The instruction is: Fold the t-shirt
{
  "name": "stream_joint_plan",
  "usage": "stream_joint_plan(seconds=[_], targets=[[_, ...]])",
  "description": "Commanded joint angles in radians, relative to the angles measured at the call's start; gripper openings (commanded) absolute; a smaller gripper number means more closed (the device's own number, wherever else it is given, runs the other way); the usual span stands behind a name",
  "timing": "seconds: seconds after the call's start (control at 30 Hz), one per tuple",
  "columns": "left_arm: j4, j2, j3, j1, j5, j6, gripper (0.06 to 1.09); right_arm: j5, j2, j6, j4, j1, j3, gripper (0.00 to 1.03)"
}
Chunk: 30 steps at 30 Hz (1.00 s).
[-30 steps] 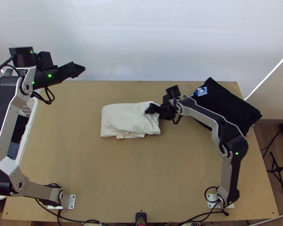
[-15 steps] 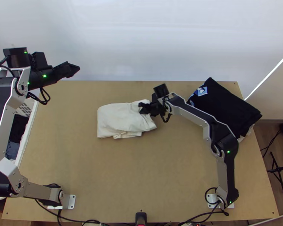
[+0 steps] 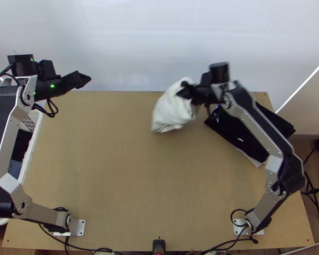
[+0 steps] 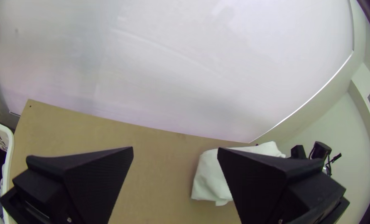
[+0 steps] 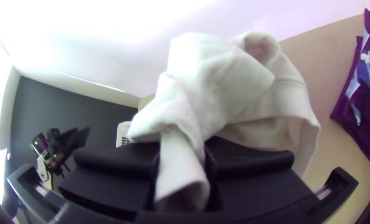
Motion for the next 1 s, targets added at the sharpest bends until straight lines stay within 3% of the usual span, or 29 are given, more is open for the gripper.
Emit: stream_joint_plan(seconds=[0.0, 0.3, 0.5, 0.97], targets=[[0.015, 0.036, 0.008, -0.009, 0.005, 0.003, 1.04, 0.002, -0.051, 0.057, -0.082, -0.122, 0.156, 0.03], [0.015, 0.045, 0.011, -0.009, 0.011, 0.008, 1.04, 0.000, -0.006, 0.061, -0.204, -0.311, 0.398, 0.03], [0.026, 0.047, 0.018, -0.015, 0.014, 0.005, 1.04, -0.026, -0.012, 0.050, -0.240, -0.410, 0.446, 0.03], [0.032, 0.063, 0.052, -0.020, 0.025, 0.002, 1.04, -0.061, -0.216, -0.142, -0.263, -0.570, 0.124, 0.03]])
